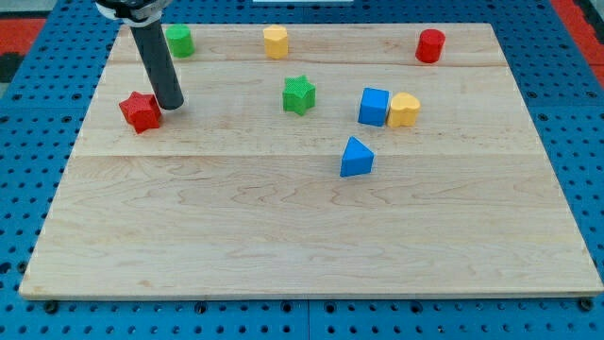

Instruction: Place the blue blocks to the bottom green star

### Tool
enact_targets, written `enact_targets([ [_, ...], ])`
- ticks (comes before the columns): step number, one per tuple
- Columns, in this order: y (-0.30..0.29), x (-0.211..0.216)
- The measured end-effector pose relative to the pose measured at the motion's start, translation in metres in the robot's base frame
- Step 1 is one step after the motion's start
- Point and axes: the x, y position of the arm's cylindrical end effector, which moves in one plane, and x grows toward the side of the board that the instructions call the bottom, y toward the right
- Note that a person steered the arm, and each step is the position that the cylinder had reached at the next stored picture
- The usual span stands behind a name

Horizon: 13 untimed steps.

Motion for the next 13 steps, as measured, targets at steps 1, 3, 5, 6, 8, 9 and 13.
enact_targets([
  [1, 0.052, -0.041],
  [3, 0.148, -0.074],
  [5, 0.319, -0.044],
  [6, 0.330, -0.007],
  [8, 0.214, 0.064],
  [9, 0.233, 0.061],
  [13, 0.224, 0.050],
])
